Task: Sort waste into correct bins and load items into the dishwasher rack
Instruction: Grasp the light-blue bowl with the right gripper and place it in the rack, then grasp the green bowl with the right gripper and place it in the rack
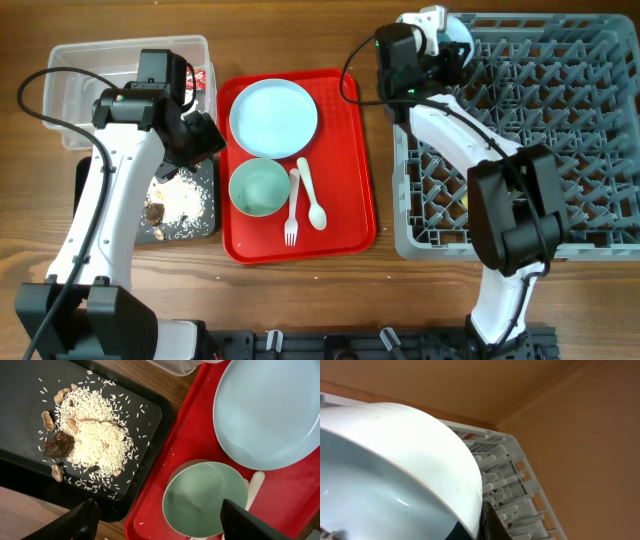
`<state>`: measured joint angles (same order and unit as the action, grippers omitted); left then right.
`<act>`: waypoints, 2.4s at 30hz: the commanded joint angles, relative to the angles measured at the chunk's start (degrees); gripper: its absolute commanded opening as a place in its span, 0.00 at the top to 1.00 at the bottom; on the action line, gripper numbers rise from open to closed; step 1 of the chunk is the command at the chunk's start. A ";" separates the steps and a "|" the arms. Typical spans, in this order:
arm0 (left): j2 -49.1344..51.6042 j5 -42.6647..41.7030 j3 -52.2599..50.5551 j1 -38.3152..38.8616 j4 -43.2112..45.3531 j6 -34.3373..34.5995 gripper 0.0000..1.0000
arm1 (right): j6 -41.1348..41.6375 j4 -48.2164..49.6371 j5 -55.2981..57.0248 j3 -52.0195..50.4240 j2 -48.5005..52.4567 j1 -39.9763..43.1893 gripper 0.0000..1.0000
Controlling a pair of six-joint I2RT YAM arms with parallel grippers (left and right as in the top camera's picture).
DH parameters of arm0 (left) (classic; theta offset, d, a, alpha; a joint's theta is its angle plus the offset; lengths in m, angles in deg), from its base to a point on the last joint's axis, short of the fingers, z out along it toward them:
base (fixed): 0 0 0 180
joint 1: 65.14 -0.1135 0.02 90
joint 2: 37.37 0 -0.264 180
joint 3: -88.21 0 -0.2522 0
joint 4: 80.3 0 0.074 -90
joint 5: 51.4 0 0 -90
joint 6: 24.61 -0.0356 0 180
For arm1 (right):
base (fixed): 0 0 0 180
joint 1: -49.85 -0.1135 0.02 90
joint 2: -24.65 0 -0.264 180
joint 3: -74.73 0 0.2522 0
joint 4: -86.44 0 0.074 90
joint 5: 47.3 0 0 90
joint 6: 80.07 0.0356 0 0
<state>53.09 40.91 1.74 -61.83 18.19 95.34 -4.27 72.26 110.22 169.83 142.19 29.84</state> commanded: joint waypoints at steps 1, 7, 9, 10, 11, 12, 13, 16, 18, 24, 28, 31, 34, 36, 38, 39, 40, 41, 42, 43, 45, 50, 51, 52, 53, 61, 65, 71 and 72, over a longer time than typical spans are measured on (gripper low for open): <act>-1.11 0.76 0.17 -0.26 0.00 0.94 0.21 | 2.12 -0.94 -1.38 -0.46 1.18 -1.22 0.95; -1.11 0.76 0.17 -0.26 0.00 0.92 0.21 | 7.48 -13.29 -18.95 -0.44 -6.40 -3.02 0.40; -1.11 0.76 0.17 -0.26 -0.02 0.70 0.21 | 9.27 -17.75 -25.24 -0.44 -10.08 -2.97 0.33; -1.11 0.79 0.17 -0.28 -0.09 0.48 0.21 | 9.90 -20.85 -28.68 -0.44 -13.09 -2.99 0.29; -1.11 0.81 0.17 -0.28 -0.24 0.48 0.21 | 9.88 -23.52 -33.03 -0.44 -15.89 -3.26 0.25; -1.11 0.85 0.17 -0.28 -0.39 0.33 0.21 | 9.90 -26.32 -39.32 -0.44 -18.53 -3.63 0.25; -1.16 2.08 0.17 -0.57 -1.18 0.33 0.21 | 11.28 -29.90 -51.21 -0.44 -21.84 -4.13 0.24; -2.21 5.27 0.17 -4.55 -4.39 0.59 0.18 | 18.38 -35.82 -80.39 -0.44 -24.55 -4.59 0.25; -3.02 4.59 0.17 -10.43 -5.03 1.01 0.04 | 23.89 -40.02 -92.26 -0.48 -23.37 -5.62 0.25; -3.02 2.03 0.17 -16.35 -4.90 0.98 0.00 | 33.22 -43.17 -90.49 -0.48 -13.99 -17.86 0.25; -3.02 1.75 0.17 -16.33 -4.96 0.96 0.00 | 41.51 -41.97 -82.34 -0.46 -6.23 -22.80 0.31; -3.02 1.57 0.17 -16.33 -4.98 0.96 0.00 | 44.41 -38.64 -78.66 -0.46 -2.43 -24.30 0.53; -3.02 1.60 0.17 -16.33 -4.98 0.96 0.00 | 50.62 -36.00 -74.14 -0.44 -1.88 -24.26 0.80; -3.02 1.57 0.17 -16.33 -5.01 0.96 0.00 | 50.84 -35.19 -73.48 -0.44 -1.88 -24.26 0.82; -3.02 1.57 0.17 -16.33 -4.98 0.96 0.00 | 52.87 -37.09 -71.65 -0.44 -1.86 -24.26 0.94; -3.02 1.57 0.17 -16.33 -4.98 0.96 0.00 | 53.81 -38.12 -70.40 -0.44 -1.86 -24.26 0.96; -3.02 1.57 0.17 -16.33 -4.98 0.96 0.00 | 53.46 -38.23 -70.31 -0.44 -1.86 -24.28 0.96; -3.02 1.57 0.17 -16.33 -4.98 0.96 0.00 | 53.22 -38.27 -70.34 -0.44 -1.86 -24.28 0.96; -3.02 1.57 0.17 -16.33 -4.98 0.96 0.00 | 53.20 -38.42 -70.29 -0.44 -1.86 -24.28 0.96; -3.02 1.57 0.17 -16.33 -5.01 0.96 0.00 | 53.20 -38.45 -70.29 -0.44 -1.88 -24.22 0.96; -3.02 1.57 0.17 -16.33 -4.98 0.96 0.00 | 51.71 -38.32 -70.07 -0.11 -2.32 -24.02 0.96; -3.02 1.57 0.17 -16.33 -4.96 0.96 0.00 | 40.96 -39.80 -62.66 2.82 -14.12 -17.66 0.96; -3.02 1.57 0.17 -16.33 -4.92 0.96 0.00 | 38.75 -39.76 -58.69 2.82 -17.18 -15.61 0.96; -3.02 1.60 0.17 -16.33 -4.87 0.96 0.00 | 35.93 -39.28 -53.31 2.82 -20.28 -12.98 0.96; -3.02 1.60 0.17 -16.33 -4.70 0.96 0.00 | 31.28 -37.99 -48.61 2.82 -22.73 -10.21 0.96; -3.02 1.57 0.17 -16.33 -3.85 0.96 0.00 | -7.72 -17.99 -17.11 2.75 -25.00 7.89 0.96; -3.02 1.60 0.17 -16.33 -3.65 0.96 0.00 | -10.03 -10.45 -8.55 2.75 -20.31 12.52 0.96; -3.02 1.60 0.17 -16.33 -3.63 0.96 0.00 | -9.14 -8.41 -4.57 2.75 -6.67 13.79 0.96; -3.02 1.60 0.17 -16.33 -3.63 0.96 0.00 | -9.11 -7.93 -4.57 2.75 -5.25 13.53 0.96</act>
<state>51.12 42.81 1.74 -77.92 14.41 95.95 -13.41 63.21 103.18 172.12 133.53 44.00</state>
